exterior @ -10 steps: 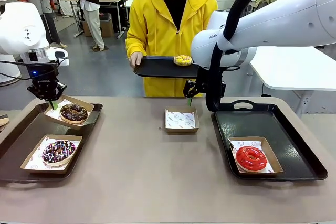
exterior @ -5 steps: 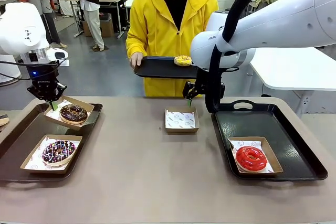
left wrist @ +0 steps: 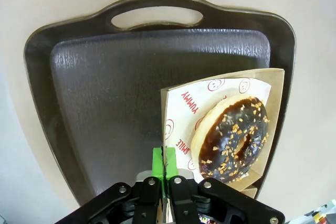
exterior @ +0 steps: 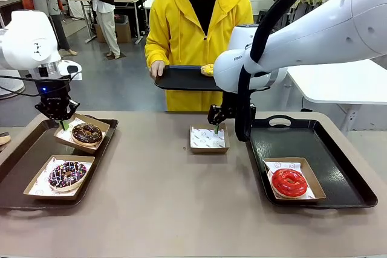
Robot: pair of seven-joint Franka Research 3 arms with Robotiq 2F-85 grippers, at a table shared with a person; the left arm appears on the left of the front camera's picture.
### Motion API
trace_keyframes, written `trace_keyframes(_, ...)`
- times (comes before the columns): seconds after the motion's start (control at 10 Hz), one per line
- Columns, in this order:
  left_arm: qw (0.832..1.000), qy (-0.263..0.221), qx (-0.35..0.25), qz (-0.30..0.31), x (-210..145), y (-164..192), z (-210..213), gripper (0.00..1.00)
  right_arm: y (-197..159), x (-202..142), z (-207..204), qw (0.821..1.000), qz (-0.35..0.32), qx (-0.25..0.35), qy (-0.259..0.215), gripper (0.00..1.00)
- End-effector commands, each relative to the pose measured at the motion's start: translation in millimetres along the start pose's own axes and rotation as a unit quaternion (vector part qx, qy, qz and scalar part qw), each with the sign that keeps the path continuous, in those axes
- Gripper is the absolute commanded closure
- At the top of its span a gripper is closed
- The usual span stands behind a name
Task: Individually package the donuts and arrange them on the tray.
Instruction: Place the picked Paper togo box on the Handle tray while simultaneously picking up another Paper togo box from the table with the other hand.
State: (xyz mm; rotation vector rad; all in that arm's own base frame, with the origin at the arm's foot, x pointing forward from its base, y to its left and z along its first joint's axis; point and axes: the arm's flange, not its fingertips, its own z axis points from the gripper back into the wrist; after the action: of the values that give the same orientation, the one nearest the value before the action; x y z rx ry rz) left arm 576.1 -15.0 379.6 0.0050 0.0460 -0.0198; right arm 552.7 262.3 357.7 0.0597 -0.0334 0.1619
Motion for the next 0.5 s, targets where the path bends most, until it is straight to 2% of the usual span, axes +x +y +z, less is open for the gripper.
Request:
trace_keyframes(0.0,1.0,-0.008,0.015,0.015,8,-4,-3,0.99,2,0,-10,1.0,-0.013,-0.022,-0.01,0.0)
trace_keyframes(0.4,1.0,-0.005,0.015,0.016,12,-6,-5,0.99,3,1,-26,1.0,-0.011,-0.027,0.002,0.0)
